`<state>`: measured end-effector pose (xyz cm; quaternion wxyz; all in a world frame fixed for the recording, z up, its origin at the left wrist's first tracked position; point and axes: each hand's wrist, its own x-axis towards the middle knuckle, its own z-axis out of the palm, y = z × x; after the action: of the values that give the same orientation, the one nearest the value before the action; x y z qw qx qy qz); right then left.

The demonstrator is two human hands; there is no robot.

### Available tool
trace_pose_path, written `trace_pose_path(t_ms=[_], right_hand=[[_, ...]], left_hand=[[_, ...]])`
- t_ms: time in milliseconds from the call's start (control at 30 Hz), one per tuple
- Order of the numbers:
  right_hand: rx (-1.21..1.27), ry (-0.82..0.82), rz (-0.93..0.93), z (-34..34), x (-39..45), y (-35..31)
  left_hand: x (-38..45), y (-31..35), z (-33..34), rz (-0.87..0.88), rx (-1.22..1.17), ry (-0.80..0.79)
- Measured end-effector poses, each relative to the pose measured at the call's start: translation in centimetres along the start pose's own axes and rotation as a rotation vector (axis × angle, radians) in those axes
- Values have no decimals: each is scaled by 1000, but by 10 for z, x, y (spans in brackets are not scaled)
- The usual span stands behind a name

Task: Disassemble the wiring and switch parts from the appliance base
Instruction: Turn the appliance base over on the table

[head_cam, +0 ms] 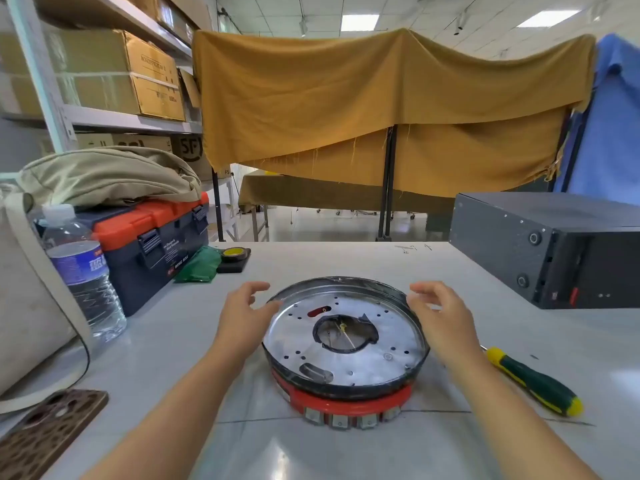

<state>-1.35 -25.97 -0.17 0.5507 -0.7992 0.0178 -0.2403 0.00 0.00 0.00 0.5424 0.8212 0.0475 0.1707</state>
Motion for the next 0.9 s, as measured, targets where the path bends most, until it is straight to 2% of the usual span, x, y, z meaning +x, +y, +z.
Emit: trace_pose_path(t_ms=[133,200,300,467,633,767,900], right_hand=[[187,-16,178,5,0,19],[241,-42,217,5,3,23],[347,-69,271,3,7,25],[539,-170,255,3,5,19],[595,-201,213,2,2,16],[631,-202,281,3,-2,13],[648,-377,274,2,-11,1]], left_hand=[[4,-16,3,-254,-248,-59],[2,-20,1,-322,-297,-136],[2,-21,-6,-295,-243,-203],[2,-23,-10,-271,-188,-177],[-2,-25,-11,-270,-273,-141],[-7,-26,-4,-306,-368,-97],[-15,-24,14,-351,-482,-115]])
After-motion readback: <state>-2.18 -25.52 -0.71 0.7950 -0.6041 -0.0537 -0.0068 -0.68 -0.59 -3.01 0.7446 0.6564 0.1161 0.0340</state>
